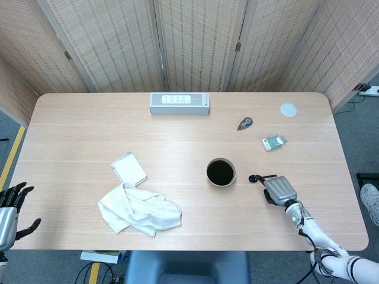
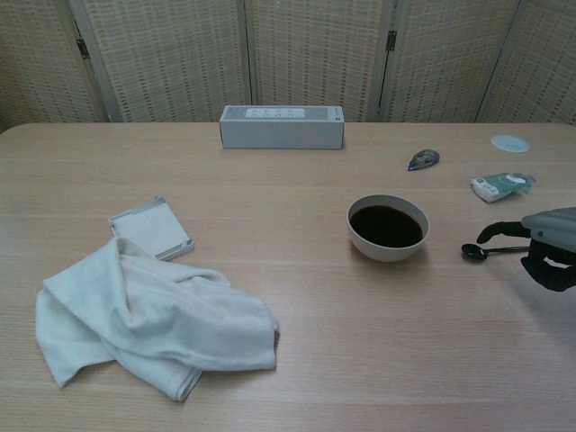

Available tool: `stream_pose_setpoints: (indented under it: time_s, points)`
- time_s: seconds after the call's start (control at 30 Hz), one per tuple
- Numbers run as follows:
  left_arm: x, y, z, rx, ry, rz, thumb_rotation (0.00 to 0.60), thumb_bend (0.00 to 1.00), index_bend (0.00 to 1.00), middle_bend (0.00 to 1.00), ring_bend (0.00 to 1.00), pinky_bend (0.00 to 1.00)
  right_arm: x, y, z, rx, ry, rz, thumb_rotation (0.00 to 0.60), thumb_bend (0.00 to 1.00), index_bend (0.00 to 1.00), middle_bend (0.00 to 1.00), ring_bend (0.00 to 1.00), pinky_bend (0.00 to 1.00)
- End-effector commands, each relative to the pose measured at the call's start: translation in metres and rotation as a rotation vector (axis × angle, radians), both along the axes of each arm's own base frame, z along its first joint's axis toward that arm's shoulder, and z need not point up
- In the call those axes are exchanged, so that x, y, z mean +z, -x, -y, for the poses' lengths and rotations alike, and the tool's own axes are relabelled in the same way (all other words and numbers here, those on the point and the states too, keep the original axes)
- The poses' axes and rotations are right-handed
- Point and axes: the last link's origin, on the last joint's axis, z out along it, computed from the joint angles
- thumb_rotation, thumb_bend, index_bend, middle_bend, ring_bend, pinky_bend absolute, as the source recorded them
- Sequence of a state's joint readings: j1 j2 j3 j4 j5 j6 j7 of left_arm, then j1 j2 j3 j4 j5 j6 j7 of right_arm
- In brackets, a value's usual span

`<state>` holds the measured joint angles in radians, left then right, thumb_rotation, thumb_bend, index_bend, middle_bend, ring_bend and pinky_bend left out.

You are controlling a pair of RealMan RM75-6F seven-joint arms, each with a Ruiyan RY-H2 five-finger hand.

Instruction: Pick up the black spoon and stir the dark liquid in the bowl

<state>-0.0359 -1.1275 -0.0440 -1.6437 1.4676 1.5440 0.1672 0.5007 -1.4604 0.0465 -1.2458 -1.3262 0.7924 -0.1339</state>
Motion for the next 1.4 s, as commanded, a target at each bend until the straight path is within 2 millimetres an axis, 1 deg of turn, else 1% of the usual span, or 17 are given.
stream_pose_setpoints:
  time_s: [0.03, 0.43, 0.73, 0.93, 1.13, 1.27, 1.4]
  points:
    - [0.0, 0.0, 0.0, 0.001, -0.002, 0.0, 0.6, 0.24, 0.22, 0.16, 0.16, 0.19, -0.004, -0.001, 0.001, 0.003, -0.007, 0.0, 0.6, 0.7, 0.18, 0.87, 1.0, 1.0]
    - [0.001, 0.004, 0.002, 0.012, -0.003, 0.002, 0.6, 0.24, 0.22, 0.16, 0.16, 0.18, -0.013, -0.004, 0.006, 0.01, -0.027, -0.008, 0.6, 0.7, 0.18, 0.87, 1.0, 1.0]
    - [0.001, 0.005, 0.003, 0.015, -0.004, 0.005, 0.6, 0.24, 0.22, 0.15, 0.16, 0.18, -0.017, -0.005, 0.001, 0.022, -0.058, -0.016, 0.6, 0.7, 0.18, 0.87, 1.0, 1.0]
    - [0.0, 0.006, 0.003, 0.017, -0.006, 0.006, 0.6, 0.24, 0.21, 0.15, 0.16, 0.18, -0.011, 0.002, -0.008, 0.018, -0.07, -0.032, 0.6, 0.7, 0.18, 0.87, 1.0, 1.0]
    - [-0.001, 0.005, 0.002, 0.011, -0.001, 0.007, 0.6, 0.24, 0.21, 0.15, 0.16, 0.19, 0.0, 0.015, -0.019, 0.004, -0.079, -0.067, 0.6, 0.7, 0.19, 0.87, 1.0, 1.0]
    - [-0.001, 0.004, 0.002, 0.005, 0.0, 0.007, 0.6, 0.24, 0.21, 0.15, 0.16, 0.18, 0.01, 0.023, -0.017, -0.016, -0.057, -0.09, 0.6, 0.7, 0.19, 0.87, 1.0, 1.0]
    - [0.0, 0.004, 0.002, 0.006, -0.005, 0.007, 0.6, 0.24, 0.21, 0.15, 0.16, 0.18, 0.018, 0.024, -0.01, -0.019, -0.017, -0.087, 0.6, 0.7, 0.19, 0.87, 1.0, 1.0]
